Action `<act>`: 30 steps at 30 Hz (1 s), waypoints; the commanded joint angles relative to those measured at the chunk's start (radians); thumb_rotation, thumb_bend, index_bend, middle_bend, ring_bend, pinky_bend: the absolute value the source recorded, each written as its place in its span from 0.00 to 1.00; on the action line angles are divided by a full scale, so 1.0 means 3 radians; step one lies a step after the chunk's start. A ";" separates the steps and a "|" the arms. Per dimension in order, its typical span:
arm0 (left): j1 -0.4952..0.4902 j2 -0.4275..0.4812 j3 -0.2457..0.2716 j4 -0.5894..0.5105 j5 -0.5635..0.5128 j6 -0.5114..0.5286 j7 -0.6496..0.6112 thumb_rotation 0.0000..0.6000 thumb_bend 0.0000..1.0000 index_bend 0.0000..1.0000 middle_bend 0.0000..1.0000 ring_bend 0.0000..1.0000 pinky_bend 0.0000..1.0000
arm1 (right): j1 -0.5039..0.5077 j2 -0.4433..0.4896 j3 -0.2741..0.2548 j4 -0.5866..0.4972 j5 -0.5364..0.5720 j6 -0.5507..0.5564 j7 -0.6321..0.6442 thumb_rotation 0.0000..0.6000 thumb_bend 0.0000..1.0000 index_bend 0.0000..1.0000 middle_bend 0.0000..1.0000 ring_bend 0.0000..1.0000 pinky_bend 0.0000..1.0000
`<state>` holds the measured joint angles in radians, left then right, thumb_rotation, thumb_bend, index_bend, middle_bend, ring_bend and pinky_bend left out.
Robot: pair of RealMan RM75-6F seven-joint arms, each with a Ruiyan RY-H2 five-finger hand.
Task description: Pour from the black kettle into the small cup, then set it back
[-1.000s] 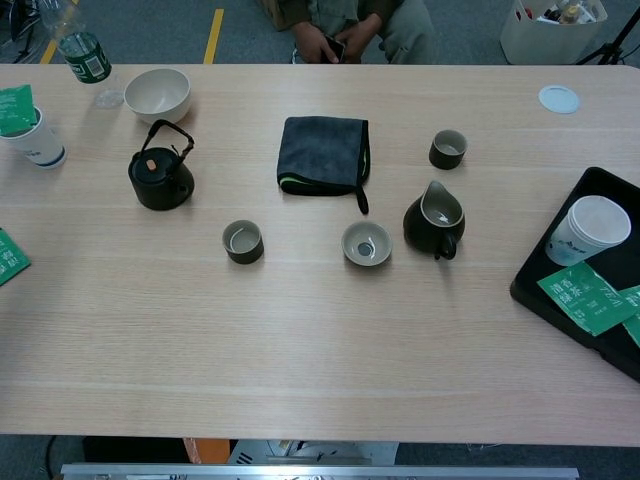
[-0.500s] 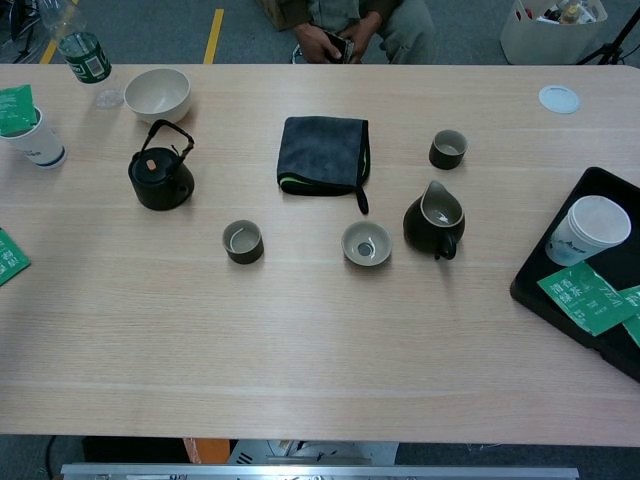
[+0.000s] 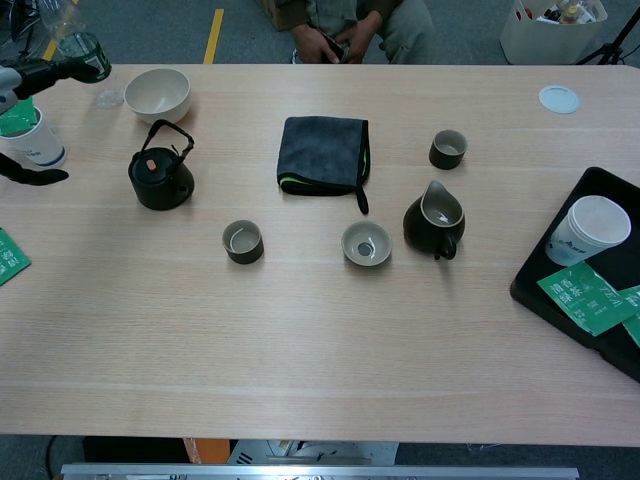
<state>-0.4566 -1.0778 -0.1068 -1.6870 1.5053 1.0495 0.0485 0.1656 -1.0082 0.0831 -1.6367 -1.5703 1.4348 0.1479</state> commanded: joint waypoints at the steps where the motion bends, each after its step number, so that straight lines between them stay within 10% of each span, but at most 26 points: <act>1: -0.0179 -0.0087 -0.0048 0.0122 -0.0044 -0.0189 -0.0080 1.00 0.19 0.03 0.10 0.08 0.13 | 0.0001 -0.0003 -0.0002 -0.0003 0.0005 0.0000 -0.0004 1.00 0.00 0.36 0.39 0.23 0.23; 15: -0.0759 -0.0404 -0.0080 0.0640 -0.0182 -0.0885 -0.0300 0.84 0.19 0.03 0.08 0.06 0.10 | 0.0006 -0.0012 -0.0010 -0.0030 0.0028 0.0001 -0.0052 1.00 0.00 0.36 0.39 0.23 0.23; 24: -0.1072 -0.0620 -0.0063 0.0984 -0.0325 -0.1279 -0.0243 0.29 0.19 0.05 0.09 0.06 0.10 | 0.0022 -0.0032 -0.0021 -0.0029 0.0047 -0.0036 -0.0071 1.00 0.00 0.36 0.39 0.23 0.23; 30: -0.1222 -0.0778 -0.0053 0.1212 -0.0429 -0.1438 -0.0168 0.22 0.19 0.05 0.09 0.06 0.10 | 0.0028 -0.0039 -0.0024 -0.0032 0.0059 -0.0047 -0.0084 1.00 0.00 0.36 0.39 0.23 0.23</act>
<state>-0.8126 -1.2994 -0.1243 -1.3371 1.3856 0.6290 -0.0089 0.1738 -1.0198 0.0759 -1.6463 -1.5524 1.4206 0.1228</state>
